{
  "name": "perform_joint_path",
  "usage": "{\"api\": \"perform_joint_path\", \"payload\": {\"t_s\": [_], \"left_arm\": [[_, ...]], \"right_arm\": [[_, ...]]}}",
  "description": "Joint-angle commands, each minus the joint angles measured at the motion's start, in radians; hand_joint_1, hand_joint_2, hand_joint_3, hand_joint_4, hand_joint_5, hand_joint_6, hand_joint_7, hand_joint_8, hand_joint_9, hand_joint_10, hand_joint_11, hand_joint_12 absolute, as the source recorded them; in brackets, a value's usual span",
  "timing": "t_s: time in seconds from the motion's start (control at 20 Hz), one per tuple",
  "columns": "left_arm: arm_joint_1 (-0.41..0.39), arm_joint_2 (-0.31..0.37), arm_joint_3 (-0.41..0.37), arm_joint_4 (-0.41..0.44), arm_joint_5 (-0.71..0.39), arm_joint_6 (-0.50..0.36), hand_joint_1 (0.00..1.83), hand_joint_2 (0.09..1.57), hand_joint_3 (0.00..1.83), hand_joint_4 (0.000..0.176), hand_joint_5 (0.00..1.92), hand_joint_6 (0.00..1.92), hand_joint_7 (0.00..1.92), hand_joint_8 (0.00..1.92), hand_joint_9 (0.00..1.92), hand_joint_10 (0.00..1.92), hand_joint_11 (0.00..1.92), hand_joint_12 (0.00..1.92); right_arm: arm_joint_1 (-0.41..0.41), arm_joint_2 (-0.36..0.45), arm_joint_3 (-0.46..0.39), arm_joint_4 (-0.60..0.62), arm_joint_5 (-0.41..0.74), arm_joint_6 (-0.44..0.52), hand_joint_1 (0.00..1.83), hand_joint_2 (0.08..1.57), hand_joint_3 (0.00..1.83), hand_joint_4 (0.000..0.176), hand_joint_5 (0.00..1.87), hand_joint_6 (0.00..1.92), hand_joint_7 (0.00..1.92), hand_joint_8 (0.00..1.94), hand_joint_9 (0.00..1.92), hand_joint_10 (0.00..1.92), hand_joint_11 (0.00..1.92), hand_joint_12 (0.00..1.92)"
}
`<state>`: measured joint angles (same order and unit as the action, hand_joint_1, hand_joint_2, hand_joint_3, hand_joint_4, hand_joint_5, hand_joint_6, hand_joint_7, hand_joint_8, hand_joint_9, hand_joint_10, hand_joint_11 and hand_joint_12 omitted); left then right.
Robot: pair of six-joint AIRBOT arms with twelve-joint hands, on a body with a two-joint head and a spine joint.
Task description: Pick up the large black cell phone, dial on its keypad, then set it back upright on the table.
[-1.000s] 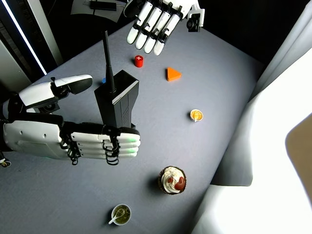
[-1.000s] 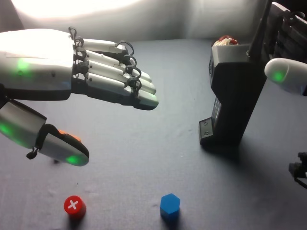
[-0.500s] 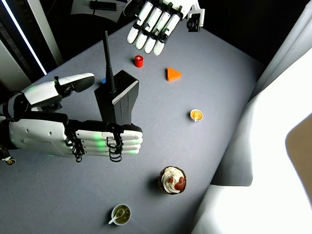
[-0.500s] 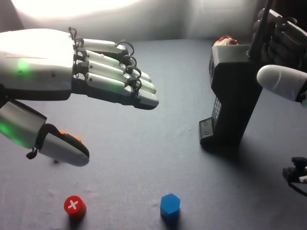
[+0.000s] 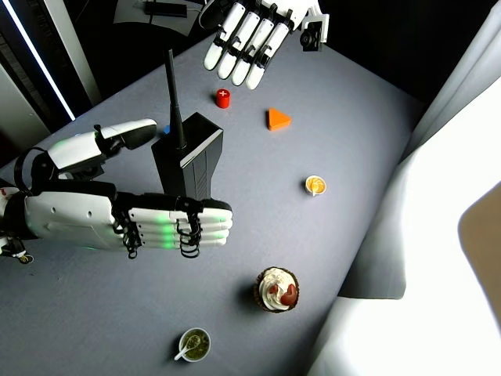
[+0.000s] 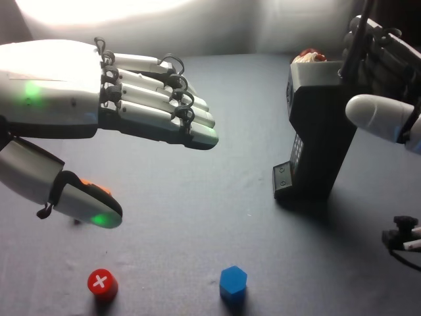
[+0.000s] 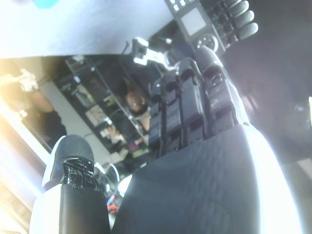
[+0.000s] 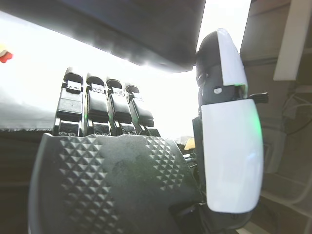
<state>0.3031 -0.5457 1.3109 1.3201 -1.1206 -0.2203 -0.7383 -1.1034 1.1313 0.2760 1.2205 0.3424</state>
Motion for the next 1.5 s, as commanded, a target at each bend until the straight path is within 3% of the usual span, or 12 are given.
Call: {"api": "perform_joint_path", "payload": {"t_s": [0.0, 0.3, 0.4, 0.6, 0.75, 0.95, 1.0, 1.05, 1.15, 1.35, 1.45], "left_arm": [[-0.027, 0.002, 0.001, -0.092, -0.052, 0.000, 0.23, 1.17, 0.00, 0.001, 0.25, 0.01, 0.27, 0.01, 0.24, 0.01, 0.00, 0.68], [-0.028, 0.002, 0.001, -0.092, -0.050, 0.002, 0.22, 1.16, 0.00, 0.004, 0.26, 0.01, 0.26, 0.01, 0.23, 0.01, 0.00, 0.63], [-0.027, 0.002, 0.001, -0.090, -0.050, 0.002, 0.22, 1.17, 0.00, 0.002, 0.26, 0.00, 0.25, 0.00, 0.22, 0.00, 0.00, 0.59], [-0.027, 0.002, 0.002, -0.087, -0.046, 0.003, 0.21, 1.16, 0.00, 0.003, 0.25, 0.00, 0.26, 0.00, 0.22, 0.00, 0.00, 0.59], [-0.027, 0.002, 0.002, -0.086, -0.047, 0.006, 0.19, 1.17, 0.00, 0.007, 0.23, 0.00, 0.25, 0.00, 0.22, 0.00, 0.00, 0.57], [-0.027, 0.002, 0.002, -0.084, -0.046, 0.003, 0.21, 1.17, 0.00, 0.005, 0.26, 0.00, 0.27, 0.00, 0.24, 0.00, 0.00, 0.63], [-0.027, 0.002, 0.002, -0.084, -0.047, 0.002, 0.21, 1.17, 0.00, 0.007, 0.24, 0.00, 0.28, 0.00, 0.23, 0.00, 0.00, 0.60], [-0.027, 0.002, 0.002, -0.084, -0.048, 0.002, 0.20, 1.17, 0.00, 0.007, 0.24, 0.00, 0.27, 0.00, 0.22, 0.00, 0.00, 0.58], [-0.027, 0.002, 0.002, -0.084, -0.048, 0.002, 0.22, 1.17, 0.00, 0.006, 0.23, 0.00, 0.25, 0.00, 0.22, 0.00, 0.00, 0.58], [-0.028, 0.001, 0.001, -0.084, -0.048, 0.002, 0.20, 1.18, 0.00, 0.004, 0.23, 0.00, 0.24, 0.00, 0.22, 0.00, 0.00, 0.59], [-0.028, 0.001, 0.001, -0.084, -0.053, 0.003, 0.21, 1.18, 0.00, 0.002, 0.23, 0.00, 0.25, 0.00, 0.22, 0.00, 0.00, 0.55]], "right_arm": [[0.007, 0.004, 0.008, -0.008, 0.125, 0.013, 0.97, 1.05, 0.00, 0.000, 0.00, 0.00, 0.00, 0.00, 0.00, 0.00, 0.00, 0.00], [0.007, -0.017, 0.022, -0.008, 0.125, 0.013, 0.95, 1.04, 0.00, 0.000, 0.02, 0.01, 0.02, 0.01, 0.03, 0.01, 0.08, 0.05], [0.009, -0.026, 0.032, -0.008, 0.125, 0.013, 0.94, 1.10, 0.00, 0.000, 0.12, 0.01, 0.14, 0.01, 0.15, 0.01, 0.00, 0.48], [0.013, -0.039, 0.043, -0.008, 0.125, 0.013, 1.02, 1.19, 0.00, 0.000, 0.35, 0.02, 0.44, 0.02, 0.47, 0.06, 0.02, 1.07], [0.016, -0.043, 0.044, -0.010, 0.125, 0.013, 1.16, 1.14, 0.00, 0.000, 0.53, 0.02, 0.63, 0.01, 0.72, 0.08, 0.26, 1.12], [0.017, -0.045, 0.046, -0.011, 0.124, 0.013, 1.29, 1.14, 0.00, 0.000, 0.74, 0.02, 0.85, 0.02, 0.91, 0.09, 0.47, 1.16], [0.017, -0.045, 0.046, -0.012, 0.124, 0.013, 1.35, 1.15, 0.00, 0.000, 0.74, 0.94, 0.95, 0.77, 0.96, 0.99, 0.57, 1.23], [0.017, -0.045, 0.046, -0.013, 0.125, 0.013, 1.35, 1.20, 0.00, 0.000, 0.67, 1.21, 0.86, 1.10, 0.83, 1.35, 0.58, 1.37], [0.017, -0.045, 0.046, -0.014, 0.125, 0.013, 1.36, 1.17, 0.00, 0.000, 0.79, 1.13, 0.87, 1.28, 0.81, 1.30, 0.61, 1.33], [0.017, -0.045, 0.048, -0.023, 0.125, 0.013, 1.36, 1.17, 0.00, 0.000, 0.84, 1.16, 0.87, 1.21, 0.79, 1.32, 0.66, 1.41], [0.017, -0.045, 0.050, -0.032, 0.125, 0.013, 1.36, 1.17, 0.00, 0.000, 0.83, 1.21, 0.88, 1.22, 0.77, 1.29, 0.56, 1.33]]}}
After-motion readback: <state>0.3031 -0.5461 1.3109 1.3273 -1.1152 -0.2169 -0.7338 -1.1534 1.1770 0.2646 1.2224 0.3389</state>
